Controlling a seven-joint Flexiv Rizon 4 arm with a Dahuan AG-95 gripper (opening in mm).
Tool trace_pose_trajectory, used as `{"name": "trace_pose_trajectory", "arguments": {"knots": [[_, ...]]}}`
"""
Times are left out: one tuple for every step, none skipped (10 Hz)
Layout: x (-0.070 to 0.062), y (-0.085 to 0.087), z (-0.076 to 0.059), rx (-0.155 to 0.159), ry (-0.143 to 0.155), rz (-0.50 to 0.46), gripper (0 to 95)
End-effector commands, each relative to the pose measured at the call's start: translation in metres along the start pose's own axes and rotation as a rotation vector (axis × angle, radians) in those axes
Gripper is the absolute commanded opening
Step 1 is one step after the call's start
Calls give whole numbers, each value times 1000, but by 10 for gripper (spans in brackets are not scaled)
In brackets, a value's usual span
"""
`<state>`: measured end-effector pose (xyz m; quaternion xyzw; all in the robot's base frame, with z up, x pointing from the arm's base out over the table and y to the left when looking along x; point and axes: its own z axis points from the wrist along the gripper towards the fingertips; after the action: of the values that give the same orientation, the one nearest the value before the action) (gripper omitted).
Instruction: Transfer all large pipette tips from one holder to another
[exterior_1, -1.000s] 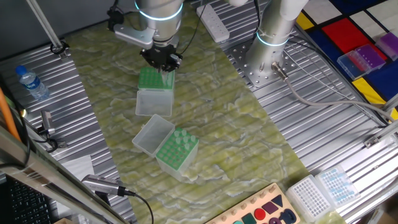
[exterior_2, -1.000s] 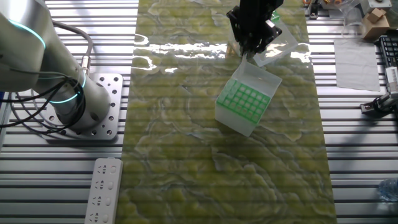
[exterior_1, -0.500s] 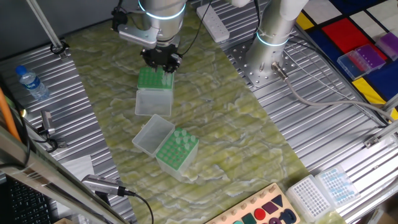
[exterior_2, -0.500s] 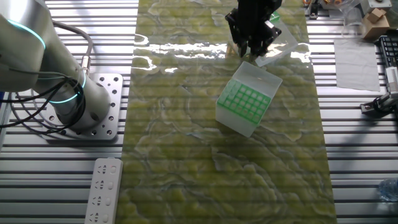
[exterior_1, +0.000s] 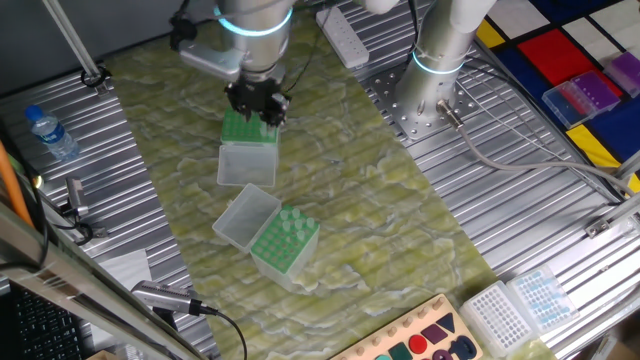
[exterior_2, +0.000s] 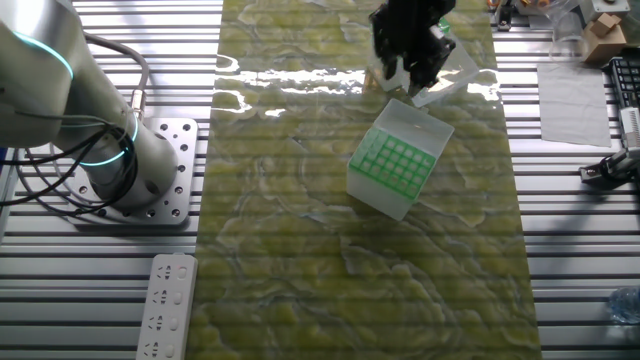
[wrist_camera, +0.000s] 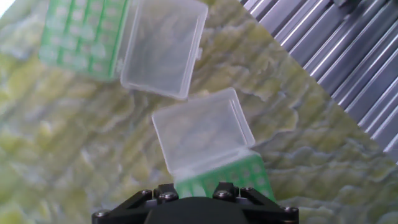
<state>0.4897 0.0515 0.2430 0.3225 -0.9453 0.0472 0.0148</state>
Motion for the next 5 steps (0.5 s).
{"name": "trace_pose_trajectory", "arguments": {"knots": [[-46, 32, 0, -129, -2, 256, 380], [-62, 45, 2, -149, -11, 294, 380], [-77, 61, 5, -154, -9, 317, 380], [-91, 77, 7, -155, -7, 339, 380], [-100, 91, 9, -158, -8, 355, 380]]}}
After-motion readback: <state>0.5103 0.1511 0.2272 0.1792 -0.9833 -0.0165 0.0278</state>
